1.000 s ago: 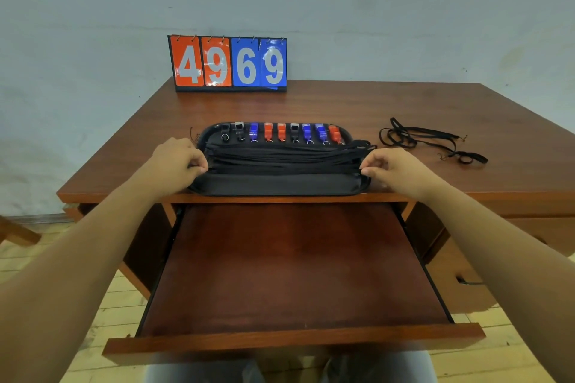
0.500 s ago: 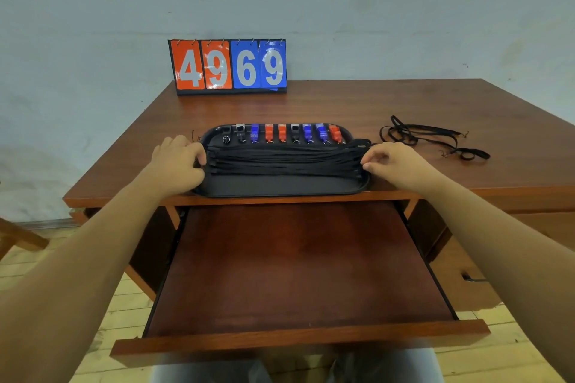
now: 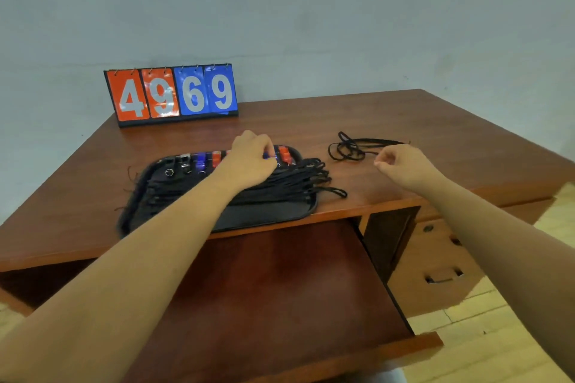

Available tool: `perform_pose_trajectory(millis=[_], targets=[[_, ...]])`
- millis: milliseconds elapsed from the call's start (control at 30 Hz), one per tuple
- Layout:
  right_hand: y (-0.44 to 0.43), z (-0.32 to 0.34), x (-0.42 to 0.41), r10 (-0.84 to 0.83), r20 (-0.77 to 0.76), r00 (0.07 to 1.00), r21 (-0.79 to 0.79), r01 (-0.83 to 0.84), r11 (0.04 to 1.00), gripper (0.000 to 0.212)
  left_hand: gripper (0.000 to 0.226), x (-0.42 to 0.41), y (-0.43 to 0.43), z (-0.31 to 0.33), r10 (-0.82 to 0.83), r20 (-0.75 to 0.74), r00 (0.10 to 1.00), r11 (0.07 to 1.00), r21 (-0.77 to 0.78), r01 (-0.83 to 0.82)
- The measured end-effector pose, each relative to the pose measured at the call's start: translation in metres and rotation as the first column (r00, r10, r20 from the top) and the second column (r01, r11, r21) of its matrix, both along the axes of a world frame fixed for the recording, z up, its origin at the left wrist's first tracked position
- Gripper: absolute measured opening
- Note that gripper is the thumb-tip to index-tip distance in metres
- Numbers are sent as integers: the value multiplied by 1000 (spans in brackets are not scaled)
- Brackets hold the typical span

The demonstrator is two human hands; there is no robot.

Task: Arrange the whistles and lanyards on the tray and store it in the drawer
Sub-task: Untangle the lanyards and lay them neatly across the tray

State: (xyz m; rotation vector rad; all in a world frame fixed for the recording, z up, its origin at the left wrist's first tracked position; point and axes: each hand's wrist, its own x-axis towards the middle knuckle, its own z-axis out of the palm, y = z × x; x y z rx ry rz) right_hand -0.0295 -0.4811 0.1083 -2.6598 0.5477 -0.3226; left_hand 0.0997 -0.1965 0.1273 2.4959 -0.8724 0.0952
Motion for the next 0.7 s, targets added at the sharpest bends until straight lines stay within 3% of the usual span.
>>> perform_pose_trajectory(millis=[133, 300, 367, 467, 567, 700], targets=[[-45, -5, -8, -123, -1, 992, -24, 123, 992, 20, 9, -4, -73, 1, -144, -16, 990, 990, 15, 144], [-82, -23, -4, -273, -37, 961, -49, 271, 961, 57, 26, -5, -153, -12, -231, -45, 972, 967, 97, 234], [-88, -31, -1, -293, -79, 953, -111, 283, 953, 61, 34, -5, -174, -18, -227, -22, 974, 962, 151, 227], [-95, -39, 5, -298, -120, 947, -208, 270, 940, 51, 40, -2, -194, -26, -245, -44, 968, 946, 205, 249], [-97, -41, 9, -233, -54, 971, -151, 223, 963, 26, 36, -2, -205, -33, -265, -61, 962, 943, 193, 272], [-84, -29, 5, -80, 114, 990, 48, 75, 996, 12, 39, -9, -211, -31, -316, -98, 944, 949, -29, 314]])
